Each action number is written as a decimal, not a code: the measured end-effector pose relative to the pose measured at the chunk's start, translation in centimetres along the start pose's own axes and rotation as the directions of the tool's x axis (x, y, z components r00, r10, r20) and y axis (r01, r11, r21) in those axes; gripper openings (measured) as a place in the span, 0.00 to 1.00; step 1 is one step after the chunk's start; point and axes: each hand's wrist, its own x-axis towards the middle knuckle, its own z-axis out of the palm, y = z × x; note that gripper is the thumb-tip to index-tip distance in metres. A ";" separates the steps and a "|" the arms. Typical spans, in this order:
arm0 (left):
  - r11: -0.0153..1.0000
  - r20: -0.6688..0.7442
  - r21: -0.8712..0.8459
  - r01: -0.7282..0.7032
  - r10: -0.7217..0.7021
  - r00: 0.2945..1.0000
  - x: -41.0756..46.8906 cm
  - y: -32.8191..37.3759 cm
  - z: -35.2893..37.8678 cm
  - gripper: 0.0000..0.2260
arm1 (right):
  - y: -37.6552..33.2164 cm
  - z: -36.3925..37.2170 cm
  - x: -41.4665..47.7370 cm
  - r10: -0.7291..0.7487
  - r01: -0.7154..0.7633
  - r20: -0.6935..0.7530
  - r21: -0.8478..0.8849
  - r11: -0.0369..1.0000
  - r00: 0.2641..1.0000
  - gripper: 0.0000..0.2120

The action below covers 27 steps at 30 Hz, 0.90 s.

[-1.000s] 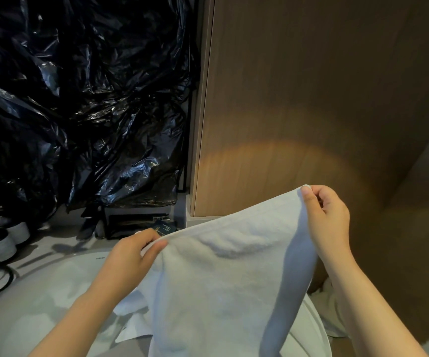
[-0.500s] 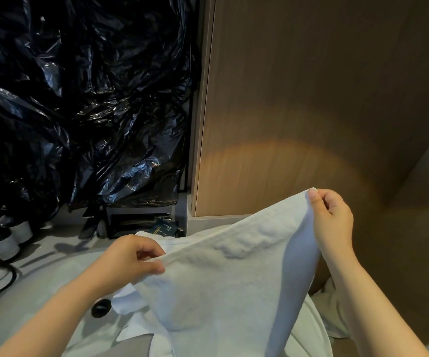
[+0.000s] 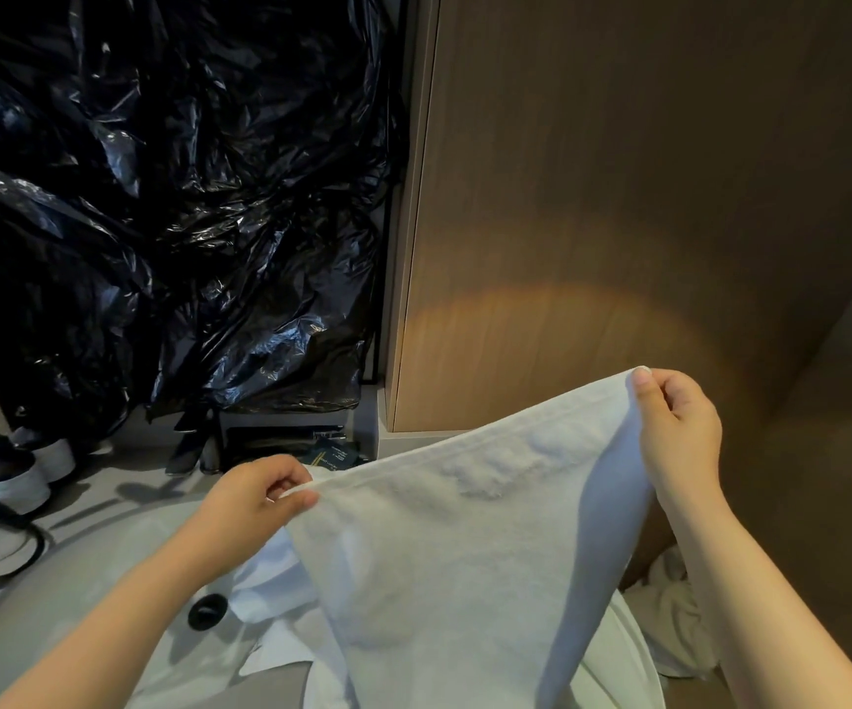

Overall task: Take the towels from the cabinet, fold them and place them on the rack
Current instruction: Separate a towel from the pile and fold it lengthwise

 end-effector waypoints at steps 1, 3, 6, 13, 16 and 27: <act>1.000 -0.023 0.001 0.006 -0.006 1.000 0.1 -0.2 0.1 0.05 | 0.0 -0.1 0.0 0.004 -0.004 -0.005 -0.001 1.000 1.000 0.12; 0.996 -0.098 -0.079 0.036 -0.044 0.994 0.5 -0.5 0.1 0.06 | -0.1 -0.3 0.0 -0.002 0.002 -0.016 -0.006 1.000 1.000 0.13; 0.931 -0.153 -0.349 0.106 -0.168 0.974 1.2 -0.6 -0.2 0.10 | -0.5 -0.8 -0.1 -0.037 0.036 -0.024 -0.025 0.999 0.999 0.13; 0.931 -0.381 -0.365 0.008 -0.157 0.911 3.3 1.3 -2.3 0.15 | -2.3 -1.3 -1.0 -0.110 0.105 -0.097 -0.053 0.993 0.989 0.11; 0.927 -0.389 -0.372 -0.054 -0.103 0.915 3.7 1.9 -3.4 0.16 | -2.6 -2.0 -1.7 -0.139 0.129 -0.118 -0.094 0.987 0.983 0.10; 0.749 -0.282 -0.652 -0.114 -0.100 0.954 1.1 2.2 -5.3 0.20 | -3.9 -5.3 -5.0 -0.110 0.104 -0.104 -0.065 0.992 0.989 0.13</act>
